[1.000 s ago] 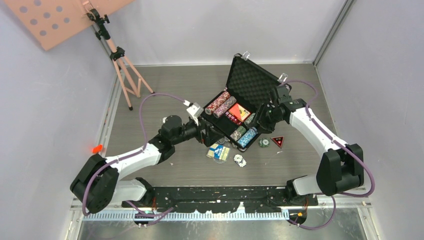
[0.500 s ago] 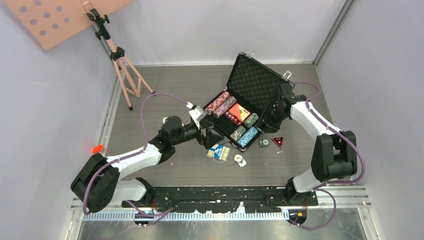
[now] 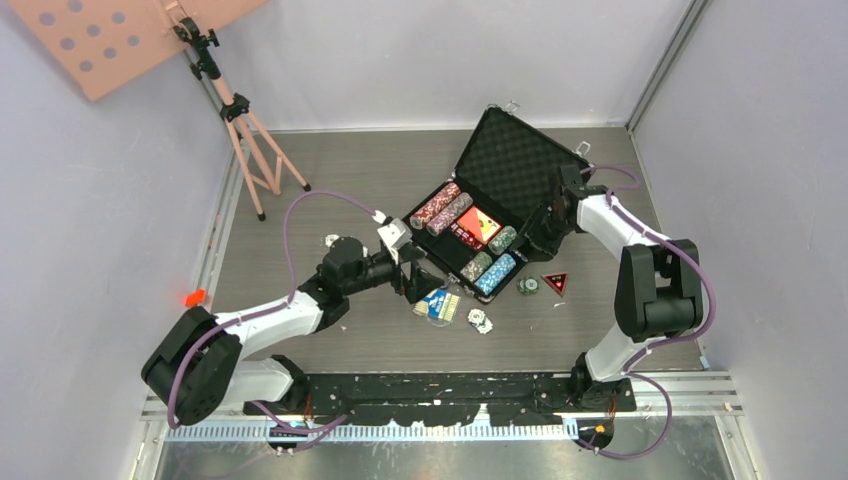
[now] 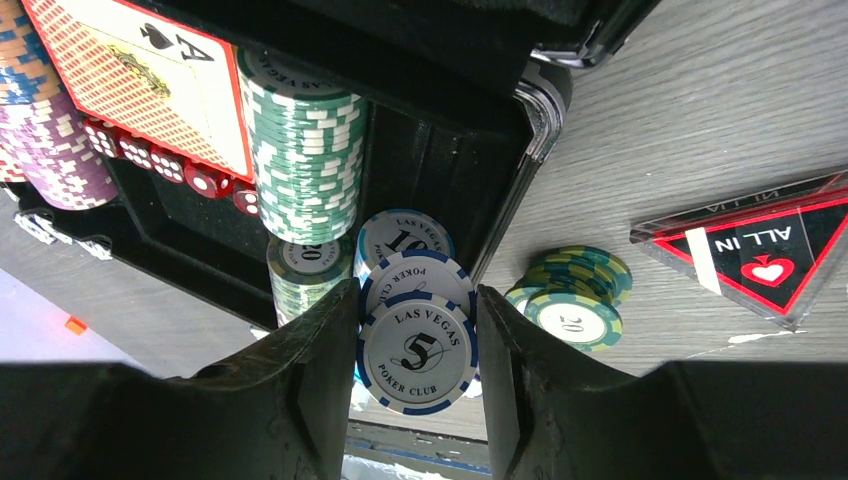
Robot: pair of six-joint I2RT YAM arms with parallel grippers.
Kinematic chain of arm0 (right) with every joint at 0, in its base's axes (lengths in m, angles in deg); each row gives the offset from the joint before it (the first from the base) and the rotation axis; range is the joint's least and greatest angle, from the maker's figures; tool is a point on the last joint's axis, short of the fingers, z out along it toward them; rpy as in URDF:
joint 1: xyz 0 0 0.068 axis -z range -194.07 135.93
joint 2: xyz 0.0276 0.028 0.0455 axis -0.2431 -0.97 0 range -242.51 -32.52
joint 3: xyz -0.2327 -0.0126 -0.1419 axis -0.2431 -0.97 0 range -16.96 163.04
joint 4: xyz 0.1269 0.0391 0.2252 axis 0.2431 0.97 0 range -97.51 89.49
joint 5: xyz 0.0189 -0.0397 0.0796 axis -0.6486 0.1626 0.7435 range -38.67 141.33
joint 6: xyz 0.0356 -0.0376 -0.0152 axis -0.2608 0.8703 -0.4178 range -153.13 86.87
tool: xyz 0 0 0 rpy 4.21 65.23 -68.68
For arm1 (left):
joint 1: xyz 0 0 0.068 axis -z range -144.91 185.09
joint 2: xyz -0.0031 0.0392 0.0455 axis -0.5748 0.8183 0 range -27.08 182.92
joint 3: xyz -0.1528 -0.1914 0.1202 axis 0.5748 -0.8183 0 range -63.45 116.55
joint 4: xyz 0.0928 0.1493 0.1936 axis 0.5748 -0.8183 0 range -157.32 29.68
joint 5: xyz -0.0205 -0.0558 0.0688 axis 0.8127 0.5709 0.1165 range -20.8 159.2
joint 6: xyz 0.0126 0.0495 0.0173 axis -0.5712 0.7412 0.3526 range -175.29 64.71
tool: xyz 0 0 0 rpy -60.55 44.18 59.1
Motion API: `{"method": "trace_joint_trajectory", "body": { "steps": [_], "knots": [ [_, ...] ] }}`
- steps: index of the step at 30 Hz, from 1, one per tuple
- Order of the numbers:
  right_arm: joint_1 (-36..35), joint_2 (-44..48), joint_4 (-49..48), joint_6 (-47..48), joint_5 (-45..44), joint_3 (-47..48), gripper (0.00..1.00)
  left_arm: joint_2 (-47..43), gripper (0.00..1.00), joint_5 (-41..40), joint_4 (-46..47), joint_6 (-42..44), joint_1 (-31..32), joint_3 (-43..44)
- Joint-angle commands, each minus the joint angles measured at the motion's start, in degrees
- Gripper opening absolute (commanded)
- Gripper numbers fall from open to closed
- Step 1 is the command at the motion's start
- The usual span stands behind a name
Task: Pack up texas hold em set
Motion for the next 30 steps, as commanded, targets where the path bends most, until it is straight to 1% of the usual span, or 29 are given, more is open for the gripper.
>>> {"method": "trace_joint_trajectory", "body": {
  "steps": [1,3,4,7,8,13,17,20,22,24,26,30],
  "knots": [
    [0.34,-2.14,-4.99,-1.31,2.24,1.23,0.28,-0.93,0.9,-0.55,3.69,1.96,0.21,-0.61],
    [0.33,-2.23,-5.26,-1.8,2.4,1.15,0.35,-1.07,0.91,-0.65,3.52,2.11,0.21,-0.71],
    [0.33,-2.24,-5.17,-2.0,2.24,1.16,0.42,-1.14,0.91,-0.74,3.46,2.21,0.2,-0.75],
    [0.33,-2.1,-4.93,-2.15,1.55,1.18,0.51,-1.36,0.91,-0.84,3.32,2.34,0.22,-0.8],
    [0.33,-2.0,-4.69,-2.22,1.36,1.18,0.55,-1.47,0.91,-0.88,3.34,2.34,0.2,-0.81],
    [0.33,-1.21,-3.46,-2.08,0.07,1.5,0.68,-1.51,0.91,-0.92,3.38,2.43,0.19,-1.03],
    [0.29,0.21,-2.89,-1.84,-0.1,1.53,0.7,-1.6,0.91,-0.99,3.39,2.51,0.19,-1.21],
    [0.01,3.0,-2.3,-1.48,-0.37,1.55,0.7,-1.65,0.91,-1.18,3.48,2.67,0.2,-1.32],
    [-0.93,5.13,-1.59,-0.94,-2.04,1.47,0.69,-1.7,0.91,-1.61,3.72,2.85,0.21,-1.58],
    [-1.83,7.51,-0.79,-0.05,-3.82,1.14,0.67,-1.88,0.91,-2.0,4.09,3.03,0.27,-1.96],
    [-2.65,9.88,-0.31,1.58,-5.17,0.52,0.63,-2.11,0.91,-2.63,4.68,3.19,0.2,-2.53],
    [-4.81,15.5,-2.92,5.66,-9.24,-2.8,0.54,-2.59,0.91,-3.93,5.96,3.69,0.19,-3.78]
  ]
}}
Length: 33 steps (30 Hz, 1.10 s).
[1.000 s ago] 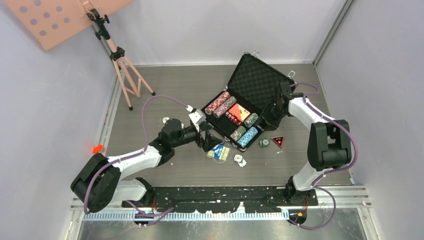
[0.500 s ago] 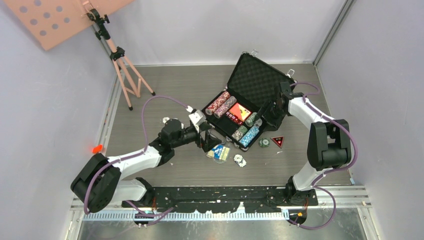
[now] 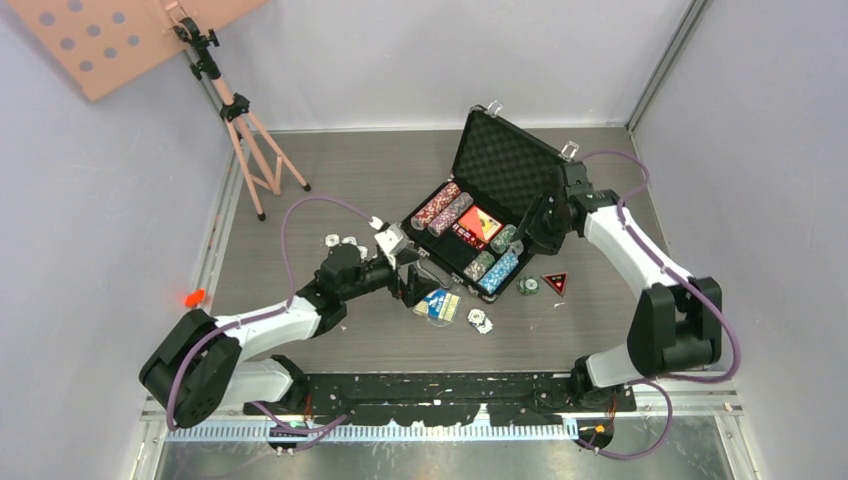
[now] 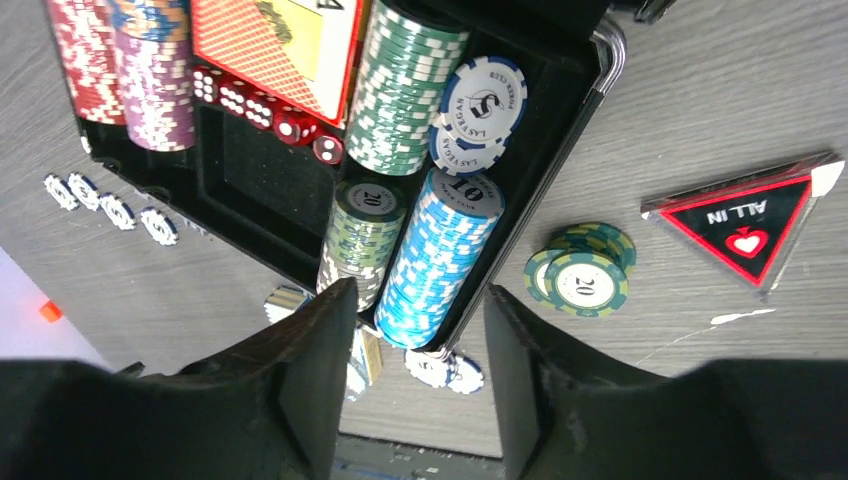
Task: Pack up texas hold em set
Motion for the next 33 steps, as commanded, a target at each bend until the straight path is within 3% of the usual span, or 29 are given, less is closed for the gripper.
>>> {"method": "trace_joint_trajectory", "body": {
  "steps": [1,7,9,10,14,16,23,33],
  "knots": [
    [-2.3,8.59,-4.85,5.86,-6.41,-3.4,0.52,-1.95,0.91,-2.42,5.16,2.22,0.21,-1.42],
    [-9.15,17.05,-17.46,8.87,-19.16,-13.87,0.46,-2.9,0.91,-4.9,7.6,3.28,0.21,-3.61],
    [-10.34,17.95,-21.71,9.9,-20.39,-16.94,0.56,-3.06,0.91,-5.34,8.91,3.49,0.22,-4.41],
    [-10.63,17.94,-24.37,10.54,-20.6,-18.44,0.67,-3.05,0.91,-5.45,9.51,3.51,0.2,-4.7],
    [-10.96,16.5,-30.36,11.87,-19.87,-21.3,0.93,-2.61,0.91,-5.47,10.2,3.67,0.19,-5.19],
    [-11.02,15.65,-33.57,11.8,-19.05,-22.62,0.99,-2.19,0.91,-5.46,10.49,3.77,0.24,-5.36],
    [-11.02,9.26,-37.61,11.94,-12.16,-20.75,1.0,-1.11,0.91,-5.43,11.75,3.86,0.24,-5.94],
    [-11.02,2.46,-39.54,12.19,-14.0,-18.44,1.0,-0.08,0.91,-4.59,14.05,3.61,0.19,-6.77]
  ]
}}
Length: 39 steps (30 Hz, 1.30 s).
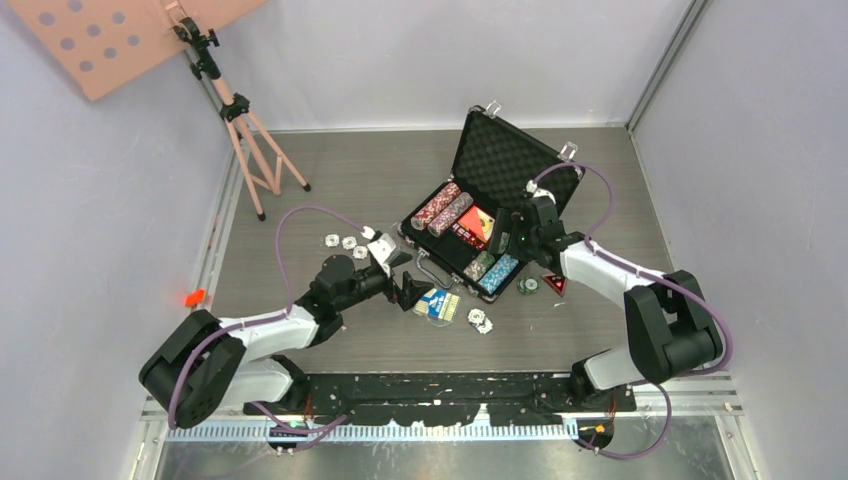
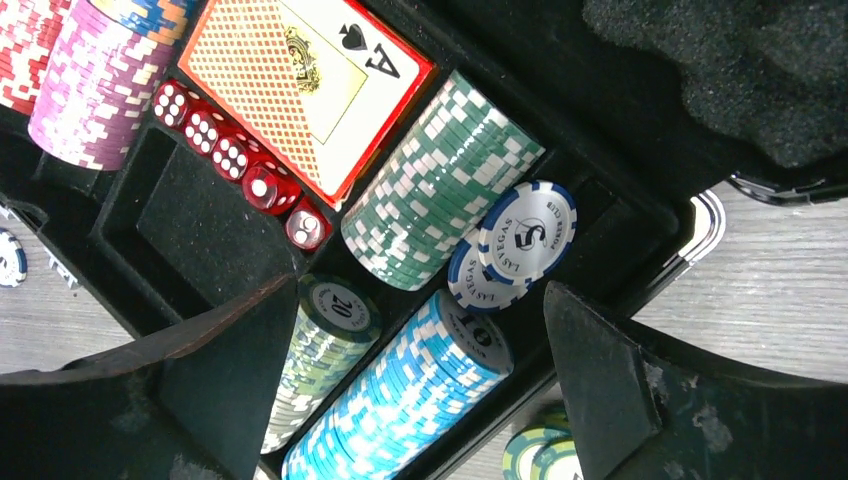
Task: Pack up texas hold em set
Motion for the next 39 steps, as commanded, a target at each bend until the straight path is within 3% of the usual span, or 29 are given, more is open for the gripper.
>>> {"method": "trace_joint_trajectory", "body": {
  "steps": [1,7,13,25,31,39],
  "knots": [
    [-0.29,-1.35,-4.11,0.7,-1.41,2.34,1.0,0.36,0.91,0.34,5.63,1.09,0.19,-0.74],
    [-0.25,-4.09,-6.36,1.42,-2.29,2.89,1.0,0.51,0.91,0.32,6.22,0.98,0.17,-1.06],
    [0.02,-4.6,-14.59,0.96,1.01,1.39,1.0,0.55,0.91,0.31,6.41,0.91,0.17,-1.28],
    [1.81,-7.78,-11.88,-0.8,-1.46,3.29,1.0,0.07,0.91,0.31,6.49,0.89,0.18,-1.5],
    [1.82,-6.46,-10.06,-4.06,1.66,3.12,1.0,0.25,0.91,0.34,6.49,0.88,0.18,-1.32],
    [1.82,-5.77,-7.67,-9.77,13.12,2.59,1.0,0.05,0.91,0.4,6.49,0.89,0.17,-1.41]
  ]
}}
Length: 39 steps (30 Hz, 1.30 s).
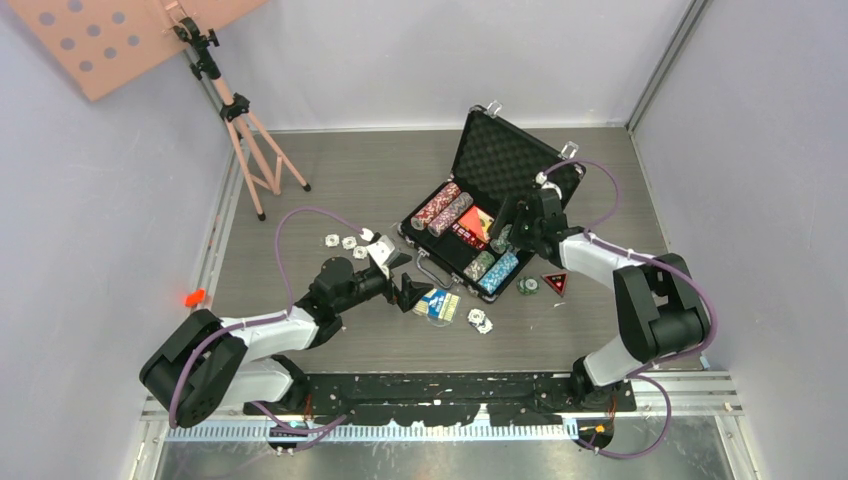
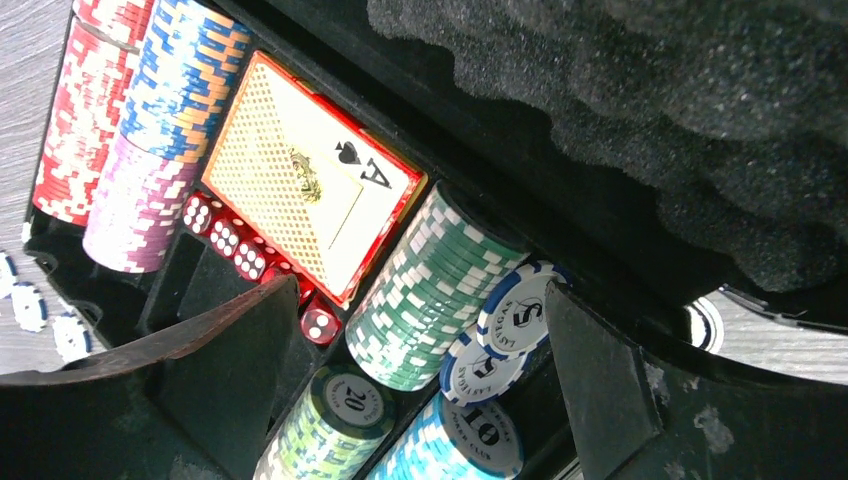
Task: Pack up texas hold em set
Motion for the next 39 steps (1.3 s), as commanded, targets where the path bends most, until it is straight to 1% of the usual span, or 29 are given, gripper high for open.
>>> {"method": "trace_joint_trajectory", "body": {
  "steps": [1,6,9,15,17,19,20,21,22,23,25,29,39],
  "knots": [
    [-1.16,1.11,1.36,-6.43,11.31,0.42,1.0,-0.23,0.91,0.42,4.26,0.93,0.21,-0.21],
    [-1.16,5.16,5.14,-7.99,12.15,-0.22,1.0,-0.3,0.91,0.36,4.18,0.93,0.15,-0.21],
    [-1.16,6.99,9.51,-7.24,11.21,1.45,1.0,-0.34,0.91,0.37,4.17,0.93,0.22,-0.16],
    [-1.08,9.1,16.33,-2.87,2.52,5.43,0.99,-0.34,0.91,0.38,4.17,0.84,0.15,-0.24],
    [-1.07,8.88,17.6,-1.37,0.03,6.42,0.94,-0.35,0.91,0.34,4.22,0.84,0.15,-0.25],
    [-1.07,8.44,18.49,-0.21,-2.43,7.02,0.85,-0.34,0.91,0.46,4.17,0.85,0.17,-0.25],
    [-1.07,8.25,19.1,0.24,-3.13,7.38,0.77,-0.37,0.91,0.4,4.17,0.85,0.2,-0.3],
    [-1.07,8.11,19.32,0.33,-4.41,7.52,0.73,-0.26,0.91,0.38,4.22,0.85,0.17,-0.33],
    [-1.02,7.9,20.21,0.26,-5.22,7.93,0.65,-0.21,0.91,0.38,4.18,0.92,0.15,-0.34],
    [-1.06,7.72,20.84,-0.32,-6.93,8.18,0.62,-0.15,0.91,0.38,4.17,0.93,0.16,-0.3],
    [-1.07,7.23,22.16,-1.18,-9.11,8.71,0.61,-0.02,0.91,0.47,4.18,0.93,0.22,-0.19],
    [-1.07,6.9,22.37,-2.45,-10.33,8.17,0.63,-0.09,0.91,0.42,4.18,0.93,0.15,-0.16],
    [-1.06,4.04,21.14,-4.17,-9.16,7.61,0.53,-0.13,0.91,0.37,4.0,1.02,0.17,-0.25]
  ]
}}
